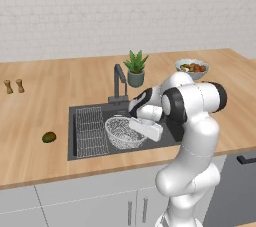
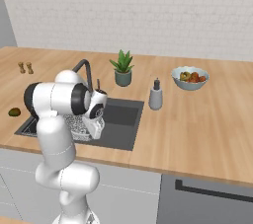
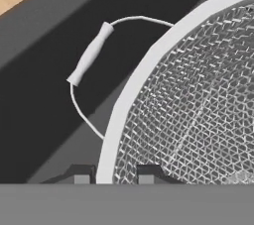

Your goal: Put the colander in the sink, put the mango in the colander, and turn on the sink faucet and pour water over the colander.

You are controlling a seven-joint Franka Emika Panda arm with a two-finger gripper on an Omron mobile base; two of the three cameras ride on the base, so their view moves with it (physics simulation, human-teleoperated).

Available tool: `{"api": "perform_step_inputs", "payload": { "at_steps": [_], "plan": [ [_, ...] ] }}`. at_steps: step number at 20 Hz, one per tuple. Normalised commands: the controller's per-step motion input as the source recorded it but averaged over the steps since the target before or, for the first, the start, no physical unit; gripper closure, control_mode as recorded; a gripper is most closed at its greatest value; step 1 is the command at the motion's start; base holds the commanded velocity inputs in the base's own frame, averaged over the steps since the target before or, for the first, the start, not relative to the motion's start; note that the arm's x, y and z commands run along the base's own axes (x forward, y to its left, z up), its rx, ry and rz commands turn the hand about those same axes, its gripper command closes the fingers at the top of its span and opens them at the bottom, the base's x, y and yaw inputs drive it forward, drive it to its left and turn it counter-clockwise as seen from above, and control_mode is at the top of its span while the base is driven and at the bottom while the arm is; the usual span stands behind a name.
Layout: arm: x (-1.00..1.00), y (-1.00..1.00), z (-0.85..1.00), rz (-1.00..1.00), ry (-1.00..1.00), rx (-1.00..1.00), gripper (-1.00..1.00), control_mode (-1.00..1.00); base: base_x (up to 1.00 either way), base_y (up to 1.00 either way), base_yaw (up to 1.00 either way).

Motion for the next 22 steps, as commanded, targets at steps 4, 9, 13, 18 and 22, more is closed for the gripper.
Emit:
{"api": "perform_step_inputs", "payload": {
  "at_steps": [4, 9, 13, 18, 22],
  "plan": [
    [0.01, 0.0, -0.23, 0.0, 0.0, 0.0, 1.0, -1.0, 0.0, 0.0, 0.0],
    [0.01, -0.01, -0.23, 0.0, 0.0, -0.03, 1.0, -1.0, 0.0, 0.0, 0.0],
    [0.01, 0.0, -0.11, -0.03, 0.0, -0.04, 1.0, -1.0, 0.0, 0.0, 0.0],
    [0.05, 0.17, 0.0, -0.03, 0.0, -0.04, 1.0, -1.0, 0.0, 0.0, 0.0],
    [0.35, 0.32, 0.0, 0.0, 0.0, -0.01, -1.0, -1.0, 0.0, 0.0, 0.0]
  ]
}}
